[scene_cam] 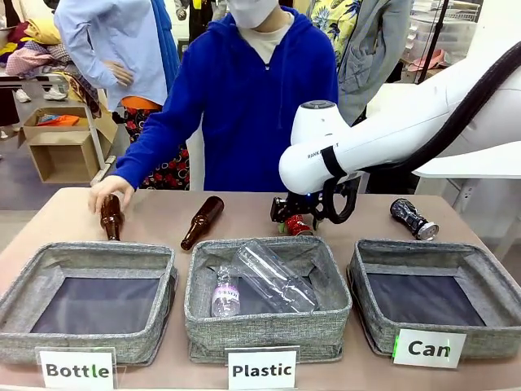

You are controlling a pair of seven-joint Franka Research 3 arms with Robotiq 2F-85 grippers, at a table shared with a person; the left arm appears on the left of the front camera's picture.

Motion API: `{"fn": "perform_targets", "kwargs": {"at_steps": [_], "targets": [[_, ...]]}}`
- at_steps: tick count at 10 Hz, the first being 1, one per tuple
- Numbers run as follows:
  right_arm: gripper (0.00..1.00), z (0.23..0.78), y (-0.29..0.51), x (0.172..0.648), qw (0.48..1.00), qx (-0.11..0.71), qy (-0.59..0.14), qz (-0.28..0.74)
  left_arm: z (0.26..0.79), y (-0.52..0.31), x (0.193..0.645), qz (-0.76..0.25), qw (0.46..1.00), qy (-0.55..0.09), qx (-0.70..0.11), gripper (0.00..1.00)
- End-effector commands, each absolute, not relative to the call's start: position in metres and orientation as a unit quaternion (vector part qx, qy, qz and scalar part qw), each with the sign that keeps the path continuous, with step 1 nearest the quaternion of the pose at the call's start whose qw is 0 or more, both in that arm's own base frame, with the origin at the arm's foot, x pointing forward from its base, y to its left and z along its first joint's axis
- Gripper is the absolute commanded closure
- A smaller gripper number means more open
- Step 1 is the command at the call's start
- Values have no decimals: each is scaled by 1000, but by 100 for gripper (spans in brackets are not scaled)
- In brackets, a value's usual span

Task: Sort the can waste into the basket.
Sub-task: Pick up the can waste from the table and place it in the right Fabric basket.

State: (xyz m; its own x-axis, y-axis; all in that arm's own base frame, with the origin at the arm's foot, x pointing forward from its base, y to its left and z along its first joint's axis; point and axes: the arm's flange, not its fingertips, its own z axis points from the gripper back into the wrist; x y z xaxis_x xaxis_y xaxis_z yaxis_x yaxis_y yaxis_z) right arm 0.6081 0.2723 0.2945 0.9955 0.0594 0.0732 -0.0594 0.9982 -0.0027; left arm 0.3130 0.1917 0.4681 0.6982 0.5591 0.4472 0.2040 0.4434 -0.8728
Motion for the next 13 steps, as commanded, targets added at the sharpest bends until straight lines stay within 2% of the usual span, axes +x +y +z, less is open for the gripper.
{"fn": "perform_targets", "kwargs": {"at_steps": [1, 3, 4, 5, 6, 8, 9, 10, 11, 13], "targets": [[0, 293, 275, 617, 999, 6, -32, 27, 468, 192, 314, 111, 758, -380, -518, 0], [0, 293, 275, 616, 999, -4, -34, 34, 468, 192, 314, 111, 758, -380, -518, 0], [49, 293, 274, 616, 999, -11, -35, 40, 468, 192, 314, 111, 758, -380, -518, 0], [59, 292, 274, 615, 998, -16, -33, 44, 468, 192, 314, 111, 758, -380, -518, 0], [100, 292, 274, 614, 998, -19, -32, 47, 468, 192, 314, 111, 758, -380, -518, 0], [100, 291, 275, 616, 998, -18, -28, 48, 468, 192, 314, 111, 758, -380, -518, 0], [87, 291, 274, 616, 998, -20, -27, 48, 468, 192, 314, 111, 758, -380, -518, 0], [96, 292, 273, 616, 998, -17, -24, 47, 468, 192, 314, 111, 758, -380, -518, 0], [100, 292, 271, 616, 999, -19, -24, 44, 468, 192, 313, 116, 764, -371, -515, 0], [100, 292, 267, 616, 999, -18, -21, 42, 520, 217, 278, 97, 736, -432, -512, 0]]}}
